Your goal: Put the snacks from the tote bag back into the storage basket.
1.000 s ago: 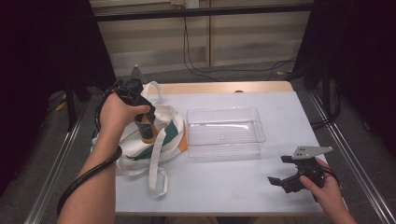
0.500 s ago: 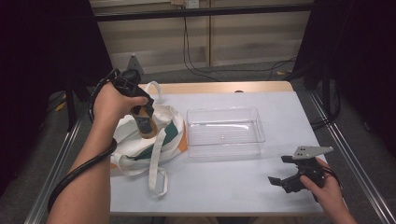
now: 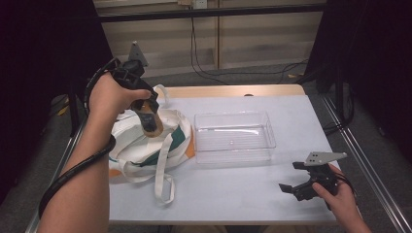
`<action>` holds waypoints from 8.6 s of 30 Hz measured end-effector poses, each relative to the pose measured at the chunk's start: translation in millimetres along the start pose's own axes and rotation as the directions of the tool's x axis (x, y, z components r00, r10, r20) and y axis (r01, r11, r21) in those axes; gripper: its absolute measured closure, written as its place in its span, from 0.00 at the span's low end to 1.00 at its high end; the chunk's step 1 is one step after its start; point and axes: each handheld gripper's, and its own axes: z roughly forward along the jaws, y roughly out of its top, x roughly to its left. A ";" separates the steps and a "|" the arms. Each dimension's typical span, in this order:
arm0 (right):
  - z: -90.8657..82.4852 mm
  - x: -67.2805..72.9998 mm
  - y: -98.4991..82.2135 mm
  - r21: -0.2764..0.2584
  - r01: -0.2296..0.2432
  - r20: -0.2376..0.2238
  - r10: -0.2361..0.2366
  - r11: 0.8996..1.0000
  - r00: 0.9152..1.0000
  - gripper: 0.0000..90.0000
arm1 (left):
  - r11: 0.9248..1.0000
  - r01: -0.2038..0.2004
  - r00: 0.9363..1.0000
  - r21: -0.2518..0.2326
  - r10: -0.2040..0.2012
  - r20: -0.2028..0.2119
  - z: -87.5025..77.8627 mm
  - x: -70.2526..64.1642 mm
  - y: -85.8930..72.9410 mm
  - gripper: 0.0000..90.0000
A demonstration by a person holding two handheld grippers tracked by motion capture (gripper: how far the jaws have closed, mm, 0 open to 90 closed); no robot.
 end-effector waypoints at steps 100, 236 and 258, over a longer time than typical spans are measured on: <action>-2.6 1.6 1.0 -0.009 0.003 -0.006 -0.003 1.000 1.000 0.01 | 0.968 -0.242 0.968 0.061 0.236 0.087 54.5 -118.8 27.3 0.34; 0.4 3.7 0.9 0.002 0.020 -0.009 -0.020 1.000 1.000 0.01 | 0.969 -0.211 0.974 0.130 0.196 0.114 138.0 -111.8 15.9 0.34; 1.0 3.8 0.5 0.007 0.021 -0.010 -0.021 1.000 1.000 0.01 | 0.967 -0.206 0.975 0.147 0.190 0.116 148.2 -111.2 14.7 0.34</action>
